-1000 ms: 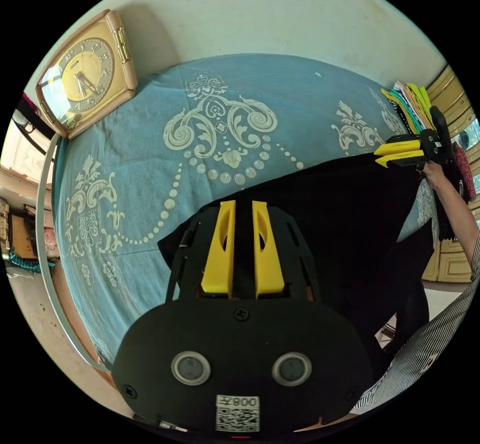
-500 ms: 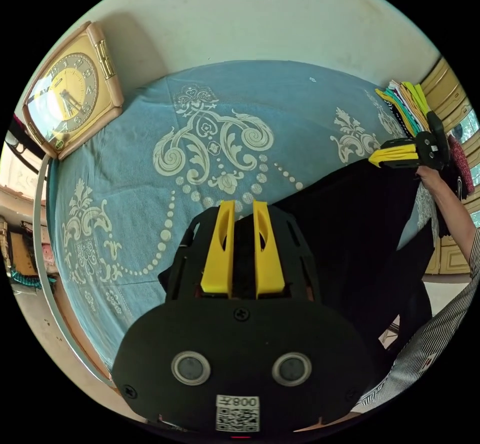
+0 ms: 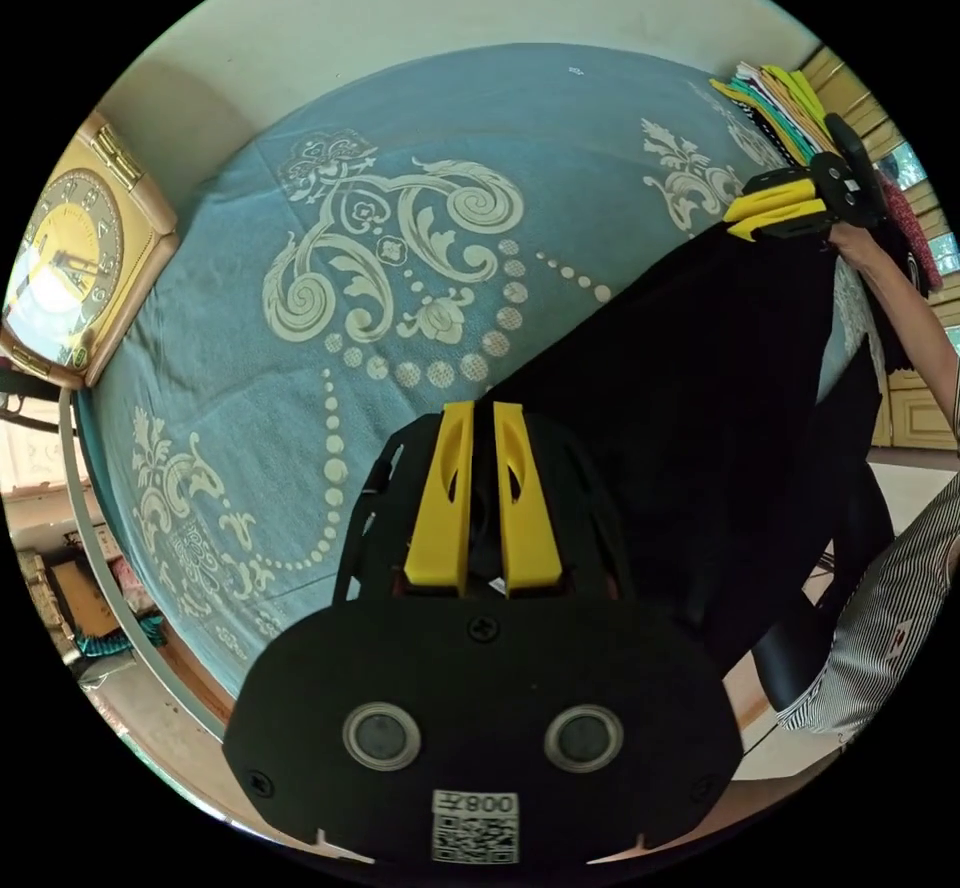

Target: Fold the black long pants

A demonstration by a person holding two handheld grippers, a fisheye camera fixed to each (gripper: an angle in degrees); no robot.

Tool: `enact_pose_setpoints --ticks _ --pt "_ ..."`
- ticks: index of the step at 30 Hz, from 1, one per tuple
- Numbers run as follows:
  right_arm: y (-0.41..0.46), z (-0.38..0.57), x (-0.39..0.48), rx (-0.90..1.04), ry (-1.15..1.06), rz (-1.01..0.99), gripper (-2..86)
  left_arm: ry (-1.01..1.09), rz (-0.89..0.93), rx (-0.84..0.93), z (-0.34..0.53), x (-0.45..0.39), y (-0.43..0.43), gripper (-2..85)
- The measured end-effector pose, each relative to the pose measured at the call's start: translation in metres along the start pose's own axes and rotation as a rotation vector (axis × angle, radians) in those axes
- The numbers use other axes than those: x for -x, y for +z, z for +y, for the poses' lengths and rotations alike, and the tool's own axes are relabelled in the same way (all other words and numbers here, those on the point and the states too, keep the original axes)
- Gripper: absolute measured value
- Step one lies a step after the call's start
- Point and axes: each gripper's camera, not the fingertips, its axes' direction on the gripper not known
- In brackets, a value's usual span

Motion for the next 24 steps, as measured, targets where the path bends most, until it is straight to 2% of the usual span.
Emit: enact_pose_setpoints --ticks 6,12,18,24 --pt "-0.024 -0.002 0.012 0.004 0.023 0.005 1.6 -0.056 0.011 0.014 0.024 0.0 -0.008 1.7" --pt "-0.07 0.009 0.034 -0.026 0.061 0.008 0.6 -0.077 -0.036 -0.076 0.075 -0.015 -0.047 0.9" --pt "-0.148 0.043 0.084 -0.14 0.066 0.049 0.4 -0.083 -0.045 -0.189 0.159 -0.045 -0.096 0.6" --pt "-0.208 0.097 0.172 -0.2 0.051 0.102 0.4 -0.107 -0.031 -0.27 0.269 -0.093 -0.134 0.7"
